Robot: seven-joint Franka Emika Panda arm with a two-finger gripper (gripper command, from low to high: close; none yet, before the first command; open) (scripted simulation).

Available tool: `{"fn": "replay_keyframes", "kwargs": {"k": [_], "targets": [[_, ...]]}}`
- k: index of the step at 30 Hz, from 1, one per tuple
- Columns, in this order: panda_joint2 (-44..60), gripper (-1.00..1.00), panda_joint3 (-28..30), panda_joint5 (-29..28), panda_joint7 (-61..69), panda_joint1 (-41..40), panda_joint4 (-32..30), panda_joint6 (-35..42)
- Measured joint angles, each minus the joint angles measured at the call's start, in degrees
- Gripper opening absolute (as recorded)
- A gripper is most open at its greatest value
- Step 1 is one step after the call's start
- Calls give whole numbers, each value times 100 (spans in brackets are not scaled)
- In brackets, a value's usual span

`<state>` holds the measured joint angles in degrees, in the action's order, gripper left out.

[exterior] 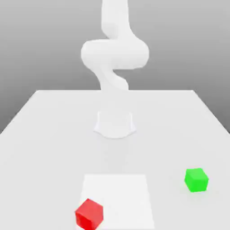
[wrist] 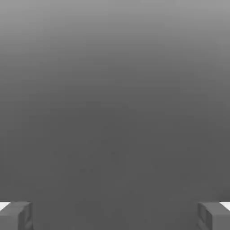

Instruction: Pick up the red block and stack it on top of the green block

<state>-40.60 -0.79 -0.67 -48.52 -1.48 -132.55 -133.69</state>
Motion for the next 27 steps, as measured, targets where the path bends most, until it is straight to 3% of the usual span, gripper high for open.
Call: {"fn": "replay_keyframes", "kwargs": {"k": [16,27], "targets": [[3363,0,-245,-364,-1686,-723,-493,-1216],[5620,0,-168,-107,-2337,-884,-736,-2215]]}}
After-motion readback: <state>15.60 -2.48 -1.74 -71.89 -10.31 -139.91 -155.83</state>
